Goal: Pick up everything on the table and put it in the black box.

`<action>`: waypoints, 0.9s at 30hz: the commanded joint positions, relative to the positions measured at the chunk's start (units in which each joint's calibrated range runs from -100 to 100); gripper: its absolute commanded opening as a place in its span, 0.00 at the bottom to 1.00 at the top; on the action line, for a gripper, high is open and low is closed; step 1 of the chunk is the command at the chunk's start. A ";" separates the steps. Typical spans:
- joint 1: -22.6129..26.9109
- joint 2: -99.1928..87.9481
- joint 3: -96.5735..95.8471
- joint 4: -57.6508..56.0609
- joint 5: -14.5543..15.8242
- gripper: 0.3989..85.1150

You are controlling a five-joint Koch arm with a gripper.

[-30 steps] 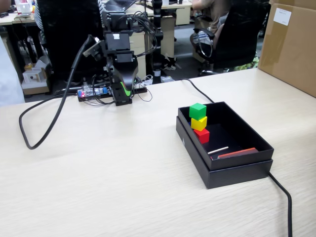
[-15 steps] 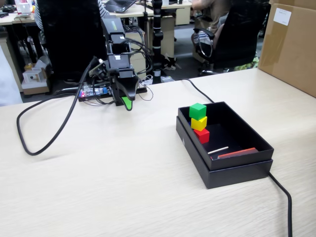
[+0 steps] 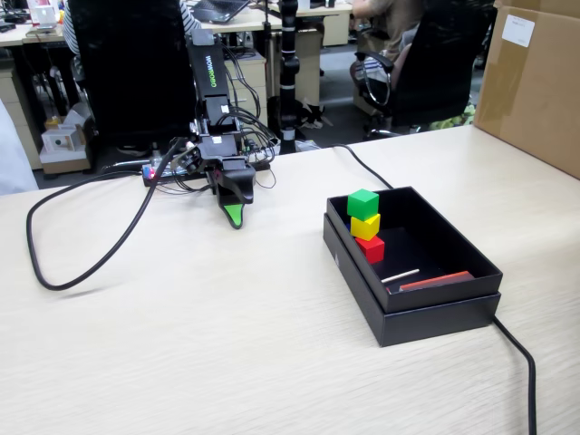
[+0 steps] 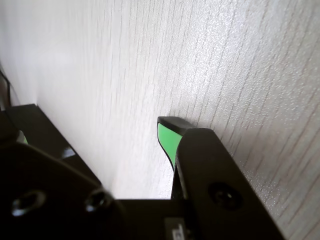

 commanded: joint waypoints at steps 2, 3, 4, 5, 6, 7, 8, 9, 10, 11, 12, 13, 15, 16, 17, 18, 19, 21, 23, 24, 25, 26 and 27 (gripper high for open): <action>0.15 -0.43 -3.23 4.06 -0.49 0.60; 0.29 -0.43 -4.23 4.06 -0.49 0.60; 0.44 -0.32 -5.04 3.98 -0.44 0.60; 0.59 -0.20 -5.49 3.46 -0.44 0.59; 0.73 -0.20 -5.59 2.33 -0.44 0.59; 0.83 -0.20 -5.59 1.47 -0.44 0.59; 0.93 -0.20 -5.59 0.43 -0.34 0.59; 0.93 -0.20 -5.59 0.43 -0.34 0.59; 0.93 -0.20 -5.59 0.43 -0.34 0.59; 0.93 -0.20 -5.49 0.43 -0.29 0.59; 0.93 -0.20 -5.49 0.43 -0.29 0.59; 0.93 -0.20 -5.49 0.43 -0.29 0.59; 0.93 -0.20 -5.49 0.43 -0.29 0.59; 0.93 -0.20 -5.49 0.43 -0.29 0.59; 0.93 -0.20 -5.49 0.43 -0.29 0.59; 0.93 -0.20 -5.49 0.43 -0.29 0.59; 0.93 -0.20 -5.49 0.43 -0.29 0.59; 0.93 -0.20 -5.49 0.43 -0.29 0.59; 0.93 -0.20 -5.49 0.43 -0.29 0.59; 0.93 -0.20 -5.49 0.43 -0.29 0.59; 0.93 -0.20 -5.49 0.43 -0.29 0.59; 0.93 -0.20 -5.49 0.43 -0.29 0.59; 0.93 -0.20 -5.49 0.43 -0.29 0.59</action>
